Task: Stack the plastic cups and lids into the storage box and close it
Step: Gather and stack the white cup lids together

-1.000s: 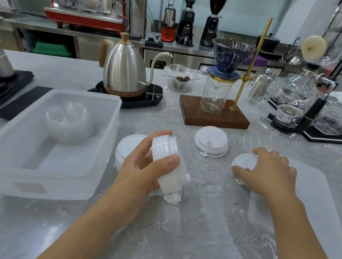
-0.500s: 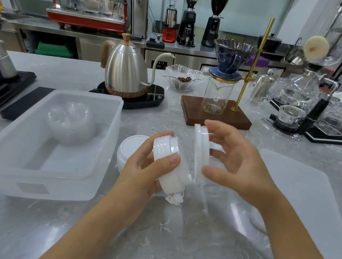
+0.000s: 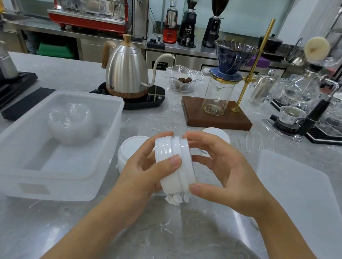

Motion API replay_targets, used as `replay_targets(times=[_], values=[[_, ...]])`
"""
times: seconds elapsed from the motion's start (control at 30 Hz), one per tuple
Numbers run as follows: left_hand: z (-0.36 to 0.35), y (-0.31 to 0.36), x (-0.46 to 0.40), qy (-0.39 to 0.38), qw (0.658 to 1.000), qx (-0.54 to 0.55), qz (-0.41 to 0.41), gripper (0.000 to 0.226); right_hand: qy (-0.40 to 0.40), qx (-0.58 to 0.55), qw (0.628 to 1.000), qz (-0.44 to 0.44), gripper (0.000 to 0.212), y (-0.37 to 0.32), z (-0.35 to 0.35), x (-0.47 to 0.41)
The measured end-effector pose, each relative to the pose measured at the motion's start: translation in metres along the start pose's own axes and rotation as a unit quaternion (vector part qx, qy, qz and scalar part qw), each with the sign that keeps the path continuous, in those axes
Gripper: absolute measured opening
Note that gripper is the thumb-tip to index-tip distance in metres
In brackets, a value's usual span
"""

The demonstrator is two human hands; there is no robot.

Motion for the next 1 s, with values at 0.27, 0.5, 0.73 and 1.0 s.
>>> replay_targets(times=[0.27, 0.5, 0.73, 1.0], values=[[0.0011, -0.0013, -0.001, -0.011, 1.0, -0.008, 0.0, 0.076, 0.002, -0.01, 1.0, -0.006, 0.076, 0.0002, -0.0008, -0.0003], [0.0017, -0.0009, -0.0006, -0.019, 1.0, -0.011, 0.0, 0.077, -0.003, -0.016, 1.0, -0.009, 0.072, -0.0012, -0.0026, 0.0003], [0.0014, -0.0022, 0.0004, -0.011, 1.0, -0.02, -0.008, 0.075, 0.007, -0.002, 1.0, -0.015, 0.071, -0.0021, -0.0053, 0.001], [0.0021, 0.0004, 0.0008, -0.01, 1.0, -0.019, -0.008, 0.068, -0.002, -0.004, 1.0, -0.008, 0.073, -0.0033, -0.0071, 0.0015]])
Point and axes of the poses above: each hand's wrist, its own x-axis away from the middle knuckle, its own z-axis out of the back of the hand, y = z × x, the point moved 4 cm from there along -x, towards the middle knuckle, and after that the axes turned 15 degrees about -z, right-handed, at the moved point
